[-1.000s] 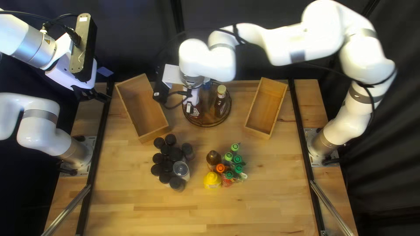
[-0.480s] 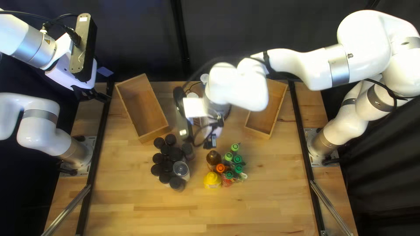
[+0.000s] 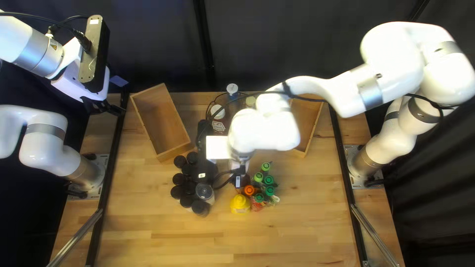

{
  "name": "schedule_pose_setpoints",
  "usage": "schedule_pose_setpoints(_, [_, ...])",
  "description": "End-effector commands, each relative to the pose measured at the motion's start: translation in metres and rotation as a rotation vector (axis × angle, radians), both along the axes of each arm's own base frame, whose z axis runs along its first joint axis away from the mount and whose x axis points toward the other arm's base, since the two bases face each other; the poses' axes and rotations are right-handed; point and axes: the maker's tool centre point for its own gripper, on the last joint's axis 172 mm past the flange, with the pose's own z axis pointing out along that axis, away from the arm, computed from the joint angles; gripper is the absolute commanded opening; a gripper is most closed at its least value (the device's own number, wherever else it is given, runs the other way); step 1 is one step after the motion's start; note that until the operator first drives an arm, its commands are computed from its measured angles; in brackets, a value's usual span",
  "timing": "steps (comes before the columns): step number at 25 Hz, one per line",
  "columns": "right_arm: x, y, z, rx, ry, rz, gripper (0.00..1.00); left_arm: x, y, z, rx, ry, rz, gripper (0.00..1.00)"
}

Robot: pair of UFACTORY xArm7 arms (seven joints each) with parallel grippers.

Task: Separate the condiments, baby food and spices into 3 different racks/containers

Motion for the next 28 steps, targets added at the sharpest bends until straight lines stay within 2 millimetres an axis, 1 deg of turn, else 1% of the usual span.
schedule_pose_setpoints(1, [-0.001,-0.003,-0.014,-0.011,0.011,-0.033,1.00,0.000,0.000,0.000,0.000,0.000,0.000,1.00])
schedule_pose_setpoints(12, [-0.013,-0.003,-0.034,0.002,0.019,-0.064,0.99,0.000,0.000,0.000,0.000,0.000,0.000,1.00])
schedule_pose_setpoints(13, [-0.015,-0.003,-0.036,0.004,0.017,-0.067,0.91,0.000,0.000,0.000,0.000,0.000,0.000,1.00])
schedule_pose_setpoints(14, [-0.015,-0.003,-0.036,0.005,0.016,-0.068,0.04,0.000,0.000,0.000,0.000,0.000,0.000,1.00])
schedule_pose_setpoints(15, [-0.017,-0.003,-0.038,0.004,0.016,-0.073,0.00,0.000,0.000,0.000,0.000,0.000,0.000,1.00])
schedule_pose_setpoints(19, [-0.016,-0.002,-0.033,0.007,0.015,-0.069,0.00,0.000,0.000,0.000,0.000,0.000,0.000,1.00])
schedule_pose_setpoints(22, [-0.014,-0.003,-0.022,0.018,0.010,-0.051,0.00,0.000,0.000,0.000,0.000,0.000,0.000,1.00])
schedule_pose_setpoints(25, [-0.012,-0.008,-0.002,0.030,-0.002,-0.028,0.00,0.000,0.000,0.000,0.000,0.000,0.000,1.00])
schedule_pose_setpoints(26, [-0.012,-0.013,0.012,0.036,-0.011,-0.016,0.00,0.000,0.000,0.000,0.000,0.000,0.000,1.00])
schedule_pose_setpoints(27, [-0.012,-0.017,0.019,0.039,-0.016,-0.012,0.00,0.000,0.000,0.000,0.000,0.000,0.000,1.00])
schedule_pose_setpoints(28, [-0.011,-0.022,0.031,0.042,-0.026,-0.005,0.00,0.000,0.000,0.000,0.000,0.000,0.000,1.00])
